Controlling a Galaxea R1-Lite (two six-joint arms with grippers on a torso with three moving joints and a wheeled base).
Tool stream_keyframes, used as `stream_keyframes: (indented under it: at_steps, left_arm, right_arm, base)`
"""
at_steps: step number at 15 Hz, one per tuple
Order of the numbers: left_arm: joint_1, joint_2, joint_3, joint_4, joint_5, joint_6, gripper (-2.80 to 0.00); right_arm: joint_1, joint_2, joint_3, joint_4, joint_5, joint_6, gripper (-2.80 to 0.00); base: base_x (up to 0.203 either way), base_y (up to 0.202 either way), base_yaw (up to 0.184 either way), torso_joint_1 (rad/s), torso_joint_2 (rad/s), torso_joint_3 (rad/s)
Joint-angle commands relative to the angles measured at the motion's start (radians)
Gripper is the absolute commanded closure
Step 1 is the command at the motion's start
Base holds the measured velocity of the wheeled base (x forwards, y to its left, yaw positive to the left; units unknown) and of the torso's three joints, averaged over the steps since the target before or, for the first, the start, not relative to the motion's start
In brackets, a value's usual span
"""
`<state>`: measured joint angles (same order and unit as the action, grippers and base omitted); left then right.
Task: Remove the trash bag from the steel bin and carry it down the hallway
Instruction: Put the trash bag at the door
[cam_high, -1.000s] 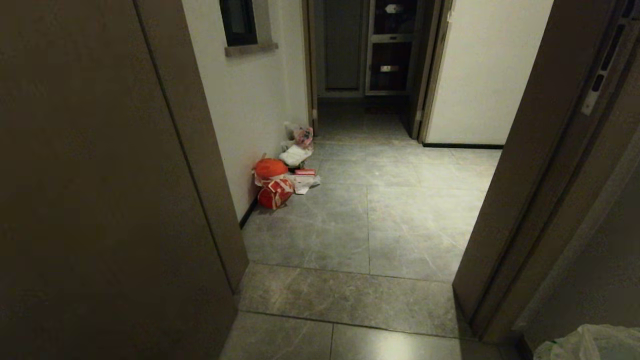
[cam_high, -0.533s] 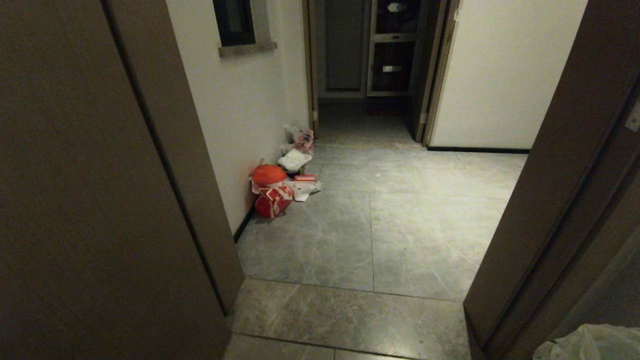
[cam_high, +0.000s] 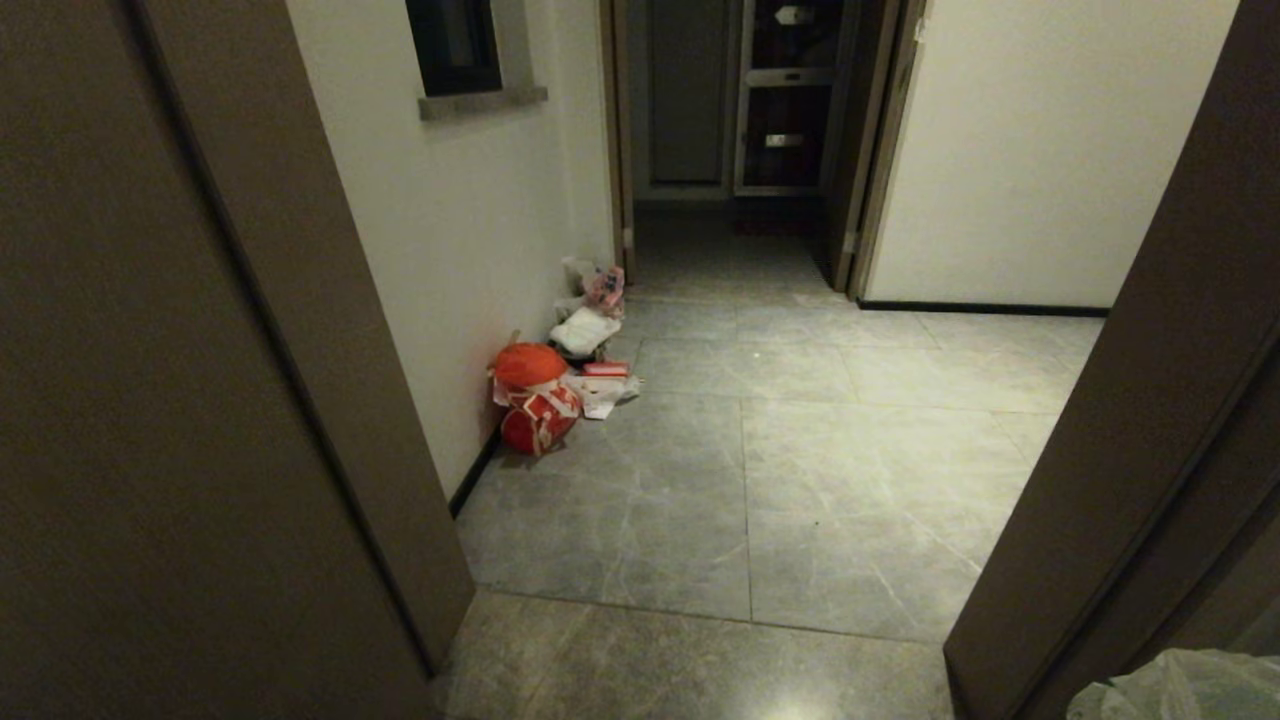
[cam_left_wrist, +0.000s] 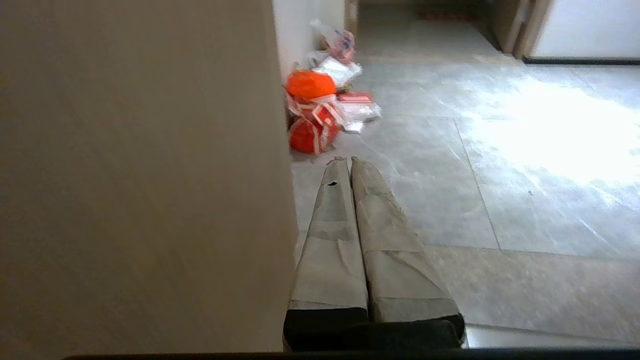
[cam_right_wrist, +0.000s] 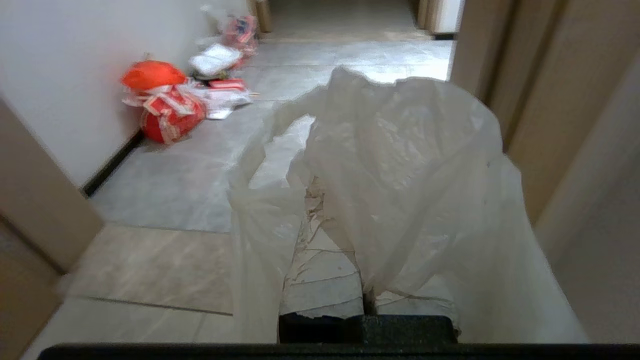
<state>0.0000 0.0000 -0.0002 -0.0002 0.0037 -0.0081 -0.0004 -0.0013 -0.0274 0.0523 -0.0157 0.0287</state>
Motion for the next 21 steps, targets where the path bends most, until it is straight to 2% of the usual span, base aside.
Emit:
stream_keyframes:
  at_steps: [1,5,11,16,21]
  left_arm:
    - [0.000,0.002,0.002,0.000,0.001,0.000,0.00]
    - [0.000,0.000,0.002,0.000,-0.001,0.002,0.00]
    - [0.000,0.002,0.002,0.000,0.001,0.000,0.00]
    - [0.000,0.002,0.002,0.000,0.001,0.000,0.00]
    - [0.000,0.000,0.002,0.000,0.001,0.000,0.00]
  right_arm:
    - [-0.001,0.001,0.000,0.000,0.000,0.000,0.00]
    - [-0.001,0.001,0.000,0.000,0.000,0.000,0.00]
    - [-0.001,0.001,0.000,0.000,0.000,0.000,0.00]
    - [0.000,0.001,0.000,0.000,0.000,0.000,0.00]
    - [-0.001,0.001,0.000,0.000,0.000,0.000,0.00]
  base:
    - [0.006,-0.054,0.014,0.002,0.01,0.002]
    - [0.001,-0.126,0.002,0.003,0.00,0.002]
    - [0.009,0.005,-0.002,0.000,0.00,0.001]
    - [0.187,0.146,-0.001,0.000,0.00,0.002]
    - [0.191,0.015,0.004,0.004,0.00,0.002]
